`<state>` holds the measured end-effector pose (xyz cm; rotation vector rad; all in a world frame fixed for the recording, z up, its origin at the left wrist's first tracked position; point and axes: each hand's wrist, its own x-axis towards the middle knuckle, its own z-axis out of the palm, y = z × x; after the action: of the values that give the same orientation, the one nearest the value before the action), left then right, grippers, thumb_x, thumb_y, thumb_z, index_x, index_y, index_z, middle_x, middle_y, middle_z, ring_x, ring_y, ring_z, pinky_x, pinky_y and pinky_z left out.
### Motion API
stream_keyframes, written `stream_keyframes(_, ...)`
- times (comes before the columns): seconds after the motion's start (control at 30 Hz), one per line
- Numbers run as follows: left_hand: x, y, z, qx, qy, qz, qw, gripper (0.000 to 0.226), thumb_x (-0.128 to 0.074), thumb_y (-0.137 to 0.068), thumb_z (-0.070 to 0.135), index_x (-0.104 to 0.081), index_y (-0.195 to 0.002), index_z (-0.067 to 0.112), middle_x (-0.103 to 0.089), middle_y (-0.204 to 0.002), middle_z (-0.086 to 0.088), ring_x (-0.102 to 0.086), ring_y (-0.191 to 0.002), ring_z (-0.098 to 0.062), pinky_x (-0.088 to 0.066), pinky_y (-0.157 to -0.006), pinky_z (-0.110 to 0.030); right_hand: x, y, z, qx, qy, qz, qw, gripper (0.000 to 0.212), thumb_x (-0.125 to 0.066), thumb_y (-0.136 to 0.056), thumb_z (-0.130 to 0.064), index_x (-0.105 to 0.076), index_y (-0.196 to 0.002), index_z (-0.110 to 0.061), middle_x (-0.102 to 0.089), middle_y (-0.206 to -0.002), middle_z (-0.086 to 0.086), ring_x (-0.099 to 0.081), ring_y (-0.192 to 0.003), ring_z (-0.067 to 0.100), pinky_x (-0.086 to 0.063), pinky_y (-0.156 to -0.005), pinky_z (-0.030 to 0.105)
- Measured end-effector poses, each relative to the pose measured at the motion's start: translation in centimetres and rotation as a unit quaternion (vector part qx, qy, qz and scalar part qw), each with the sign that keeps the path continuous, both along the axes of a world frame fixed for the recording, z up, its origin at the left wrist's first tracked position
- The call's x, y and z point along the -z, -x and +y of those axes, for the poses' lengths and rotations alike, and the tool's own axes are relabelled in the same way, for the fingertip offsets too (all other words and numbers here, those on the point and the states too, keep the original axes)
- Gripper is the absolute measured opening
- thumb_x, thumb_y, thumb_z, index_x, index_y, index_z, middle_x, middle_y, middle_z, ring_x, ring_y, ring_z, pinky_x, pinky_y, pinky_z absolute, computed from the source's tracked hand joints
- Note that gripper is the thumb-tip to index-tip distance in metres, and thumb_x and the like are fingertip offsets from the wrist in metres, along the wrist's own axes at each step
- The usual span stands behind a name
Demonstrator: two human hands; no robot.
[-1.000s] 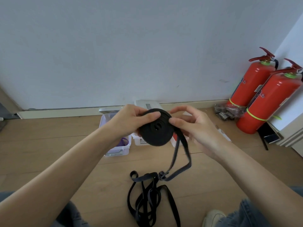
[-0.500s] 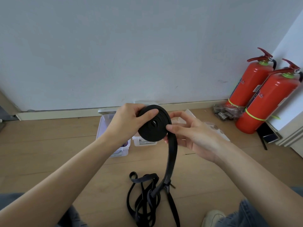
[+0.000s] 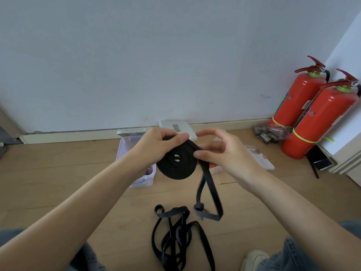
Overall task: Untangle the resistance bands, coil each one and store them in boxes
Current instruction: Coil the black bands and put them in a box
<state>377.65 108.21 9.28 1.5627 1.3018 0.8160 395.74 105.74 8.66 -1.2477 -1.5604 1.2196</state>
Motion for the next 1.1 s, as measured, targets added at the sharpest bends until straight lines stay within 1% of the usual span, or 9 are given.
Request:
stream_keyframes(0.1,-0.5,0.6,0.5,0.021,-0.013,-0.022,0.999,0.019,-0.064,-0.084,0.034,-0.072,-0.074,0.020,-0.071,-0.072,-0.002,-0.064,-0.068,-0.012,-0.052,-0.070,-0.031,-0.3,-0.5,0.1,-0.009,0.076,0.086,0.993,0.030,-0.073,-0.071,-0.022,-0.064,-0.097,-0.012,-0.073,-0.085,0.009,-0.071,-0.079,0.022,-0.055,-0.072,0.025)
stream_keyframes(0.17,-0.8,0.7,0.5,0.040,-0.034,-0.009,0.999,0.016,-0.065,-0.083,0.031,-0.070,-0.071,0.022,-0.067,-0.062,0.008,-0.061,-0.060,-0.003,-0.050,-0.062,-0.018,-0.2,-0.8,0.2,-0.028,0.099,0.087,0.991,0.031,-0.073,-0.069,-0.023,-0.066,-0.094,-0.008,-0.072,-0.085,0.007,-0.070,-0.080,0.022,-0.055,-0.076,0.027)
stream_keyframes(0.27,-1.0,0.9,0.6,0.025,-0.071,0.001,0.997,0.016,-0.066,-0.083,0.029,-0.068,-0.068,0.024,-0.064,-0.057,0.013,-0.059,-0.055,0.002,-0.048,-0.055,-0.011,-0.3,-0.8,0.3,-0.049,0.079,0.062,0.994,0.024,-0.069,-0.079,-0.009,-0.062,-0.102,-0.006,-0.068,-0.090,0.007,-0.069,-0.082,0.023,-0.054,-0.077,0.027)
stream_keyframes(0.43,-1.2,0.8,0.7,-0.050,-0.118,-0.043,0.991,0.018,-0.064,-0.085,0.030,-0.066,-0.068,0.025,-0.064,-0.056,0.014,-0.059,-0.056,0.000,-0.049,-0.056,-0.014,-0.2,0.3,-0.3,-0.084,0.052,0.066,0.993,0.025,-0.063,-0.087,-0.014,-0.051,-0.108,-0.012,-0.071,-0.085,0.005,-0.069,-0.079,0.022,-0.057,-0.075,0.035)
stream_keyframes(0.57,-0.8,-0.2,0.1,-0.099,-0.117,-0.088,0.984,0.019,-0.061,-0.087,0.030,-0.066,-0.071,0.021,-0.063,-0.058,0.012,-0.059,-0.058,-0.003,-0.049,-0.057,-0.017,0.3,1.1,-0.5,-0.054,0.035,0.091,0.994,0.027,-0.062,-0.087,-0.015,-0.046,-0.108,-0.013,-0.071,-0.088,0.008,-0.070,-0.083,0.031,-0.057,-0.078,0.041)
stream_keyframes(0.7,-0.9,-0.8,-0.2,-0.126,-0.062,-0.160,0.977,0.025,-0.057,-0.089,0.031,-0.066,-0.077,0.011,-0.065,-0.070,-0.005,-0.061,-0.068,-0.018,-0.051,-0.067,-0.032,0.1,1.0,-0.3,-0.035,0.019,0.124,0.992,0.025,-0.061,-0.088,-0.014,-0.050,-0.110,-0.016,-0.070,-0.094,0.005,-0.070,-0.084,0.030,-0.057,-0.077,0.037)
stream_keyframes(0.87,-0.7,-1.3,-0.2,-0.186,-0.036,-0.210,0.959,0.026,-0.057,-0.090,0.031,-0.065,-0.074,0.013,-0.065,-0.072,-0.006,-0.060,-0.071,-0.021,-0.050,-0.071,-0.036,0.3,1.8,-0.7,-0.018,-0.007,0.142,0.990,0.031,-0.062,-0.087,-0.012,-0.050,-0.114,-0.016,-0.071,-0.091,0.013,-0.071,-0.075,0.028,-0.057,-0.072,0.032)
stream_keyframes(1.0,-0.7,-0.3,0.3,-0.132,0.031,-0.146,0.980,0.034,-0.055,-0.089,0.044,-0.069,-0.085,0.013,-0.069,-0.092,-0.017,-0.064,-0.095,-0.036,-0.050,-0.092,-0.046,0.7,1.8,-0.5,0.001,-0.063,0.056,0.996,0.024,-0.062,-0.087,-0.015,-0.051,-0.106,-0.025,-0.072,-0.083,0.003,-0.071,-0.072,0.018,-0.056,-0.071,0.027)
stream_keyframes(1.1,-1.1,0.7,0.1,0.011,0.030,-0.012,0.999,0.027,-0.063,-0.078,0.052,-0.073,-0.087,0.028,-0.073,-0.090,-0.004,-0.067,-0.095,-0.024,-0.054,-0.088,-0.040,0.0,1.0,-0.1,-0.026,-0.135,-0.064,0.988,0.028,-0.062,-0.088,-0.016,-0.056,-0.107,-0.037,-0.071,-0.088,-0.003,-0.069,-0.081,0.009,-0.056,-0.076,0.030)
